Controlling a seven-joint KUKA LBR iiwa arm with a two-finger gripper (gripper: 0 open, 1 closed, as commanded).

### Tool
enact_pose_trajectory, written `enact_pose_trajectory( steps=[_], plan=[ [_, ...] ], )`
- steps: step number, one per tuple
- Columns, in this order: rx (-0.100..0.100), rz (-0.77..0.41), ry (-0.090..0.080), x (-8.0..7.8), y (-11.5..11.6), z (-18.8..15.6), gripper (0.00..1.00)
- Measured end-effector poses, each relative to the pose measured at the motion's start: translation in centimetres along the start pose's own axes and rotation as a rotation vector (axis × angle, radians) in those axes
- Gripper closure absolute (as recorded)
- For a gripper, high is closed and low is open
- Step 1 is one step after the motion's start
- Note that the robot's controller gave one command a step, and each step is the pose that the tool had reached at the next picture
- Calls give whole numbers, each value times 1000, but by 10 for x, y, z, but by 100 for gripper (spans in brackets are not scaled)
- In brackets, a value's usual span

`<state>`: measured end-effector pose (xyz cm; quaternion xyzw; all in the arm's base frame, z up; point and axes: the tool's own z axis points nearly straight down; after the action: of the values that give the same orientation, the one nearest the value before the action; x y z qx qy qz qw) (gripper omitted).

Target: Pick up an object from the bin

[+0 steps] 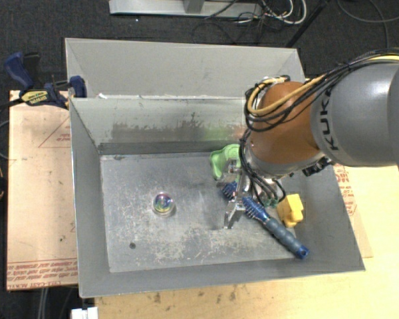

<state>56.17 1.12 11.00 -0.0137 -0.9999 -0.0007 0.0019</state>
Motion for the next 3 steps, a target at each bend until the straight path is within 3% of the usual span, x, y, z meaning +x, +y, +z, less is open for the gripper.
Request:
enact_pose_trajectory(
  steps=[1,2,3],
  plan=[
    [1,62,-12,-15,-63,13,0],
    [0,58,-6,-14,-60,14,100],
    [2,-69,-9,66,-64,-88,100]
  ],
)
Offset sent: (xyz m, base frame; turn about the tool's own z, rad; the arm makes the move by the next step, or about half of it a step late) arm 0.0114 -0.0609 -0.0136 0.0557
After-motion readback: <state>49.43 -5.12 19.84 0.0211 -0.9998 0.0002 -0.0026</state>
